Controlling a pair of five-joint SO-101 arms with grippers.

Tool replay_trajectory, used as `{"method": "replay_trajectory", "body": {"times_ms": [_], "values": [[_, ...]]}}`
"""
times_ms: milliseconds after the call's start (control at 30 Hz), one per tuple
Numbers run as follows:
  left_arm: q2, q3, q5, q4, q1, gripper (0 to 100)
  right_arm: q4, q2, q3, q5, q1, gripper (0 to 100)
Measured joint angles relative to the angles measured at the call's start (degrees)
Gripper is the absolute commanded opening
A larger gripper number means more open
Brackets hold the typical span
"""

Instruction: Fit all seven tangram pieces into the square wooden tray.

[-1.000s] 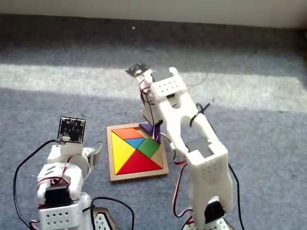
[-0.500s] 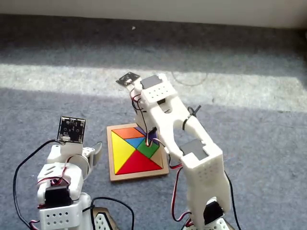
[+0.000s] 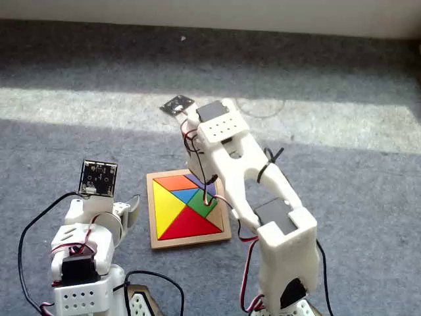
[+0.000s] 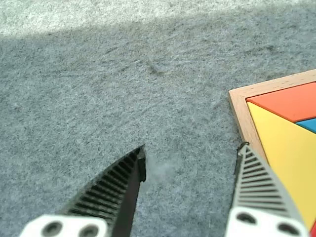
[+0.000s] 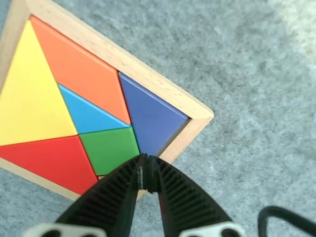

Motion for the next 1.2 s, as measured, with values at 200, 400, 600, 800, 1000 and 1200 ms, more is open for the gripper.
{"method": "replay_trajectory", "body": {"times_ms": [200,400,600,800,1000,1200], "values": [[0.00,0.00,0.00,0.00,0.00,29,-6.24,-4.48,10.29,0.00,0.00,0.5],[0.00,0.00,0.00,0.00,0.00,29,-12.84,-13.01,20.31,0.00,0.00,0.5],[0.00,0.00,0.00,0.00,0.00,29,-24.18,-26.64,33.58,0.00,0.79,0.5],[0.00,0.00,0.00,0.00,0.00,29,-35.69,-41.14,45.63,-3.43,6.59,0.5],[0.00,0.00,0.00,0.00,0.00,29,-46.77,-55.03,56.53,-13.36,16.09,0.5],[0.00,2.37,0.00,-2.55,0.00,29,-49.32,-67.87,62.07,-15.12,20.40,0.5]]}}
